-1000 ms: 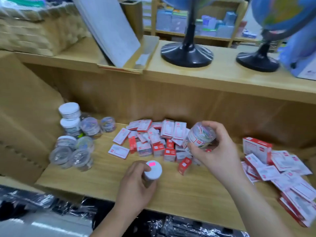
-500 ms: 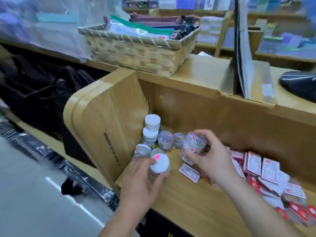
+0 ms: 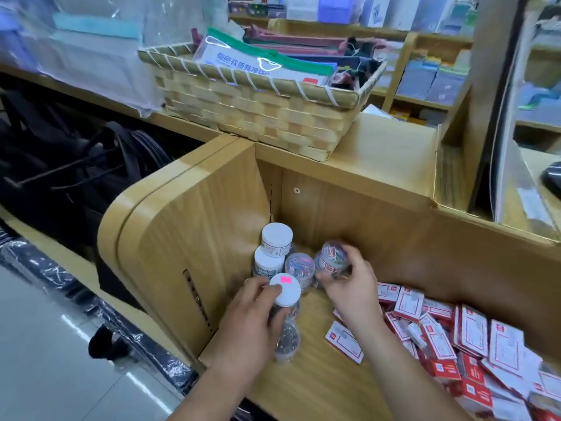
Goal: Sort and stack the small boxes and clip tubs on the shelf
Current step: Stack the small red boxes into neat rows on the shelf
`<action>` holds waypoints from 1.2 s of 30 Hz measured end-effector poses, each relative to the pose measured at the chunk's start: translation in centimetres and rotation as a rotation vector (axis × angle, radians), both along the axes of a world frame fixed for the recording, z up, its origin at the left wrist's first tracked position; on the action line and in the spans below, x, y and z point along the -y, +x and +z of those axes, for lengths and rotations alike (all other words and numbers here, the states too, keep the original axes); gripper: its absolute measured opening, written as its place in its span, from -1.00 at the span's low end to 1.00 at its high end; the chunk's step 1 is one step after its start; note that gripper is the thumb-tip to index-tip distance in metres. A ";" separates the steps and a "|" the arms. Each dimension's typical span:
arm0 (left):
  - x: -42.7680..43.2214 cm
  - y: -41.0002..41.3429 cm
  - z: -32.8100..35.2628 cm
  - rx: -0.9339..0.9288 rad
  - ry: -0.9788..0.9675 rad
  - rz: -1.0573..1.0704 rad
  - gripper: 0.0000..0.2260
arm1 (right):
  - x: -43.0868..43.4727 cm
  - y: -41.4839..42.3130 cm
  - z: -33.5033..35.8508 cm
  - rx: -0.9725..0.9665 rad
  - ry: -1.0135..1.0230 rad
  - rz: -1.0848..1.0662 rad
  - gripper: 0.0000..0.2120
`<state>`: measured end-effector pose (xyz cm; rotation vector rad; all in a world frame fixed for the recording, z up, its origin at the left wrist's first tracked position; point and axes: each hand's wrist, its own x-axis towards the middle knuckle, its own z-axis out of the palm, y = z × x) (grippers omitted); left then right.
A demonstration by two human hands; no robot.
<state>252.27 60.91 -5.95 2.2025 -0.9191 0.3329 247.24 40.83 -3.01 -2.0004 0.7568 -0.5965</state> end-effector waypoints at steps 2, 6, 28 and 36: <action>0.1 0.0 0.0 0.043 0.032 -0.008 -0.73 | -0.1 -0.5 -0.6 0.024 0.038 0.000 -0.41; -0.1 -0.2 0.0 0.048 0.033 -0.005 -0.69 | 0.2 -0.9 -0.8 0.023 0.067 -0.050 -0.45; 8.8 -9.4 -2.9 -0.225 0.608 -0.301 -0.23 | 1.4 -21.9 -1.8 -0.004 -0.379 -0.317 -0.71; 6.3 -10.3 -2.6 -0.251 0.495 -0.428 -0.36 | 1.3 -24.4 -4.1 -0.211 -0.497 -0.191 -0.50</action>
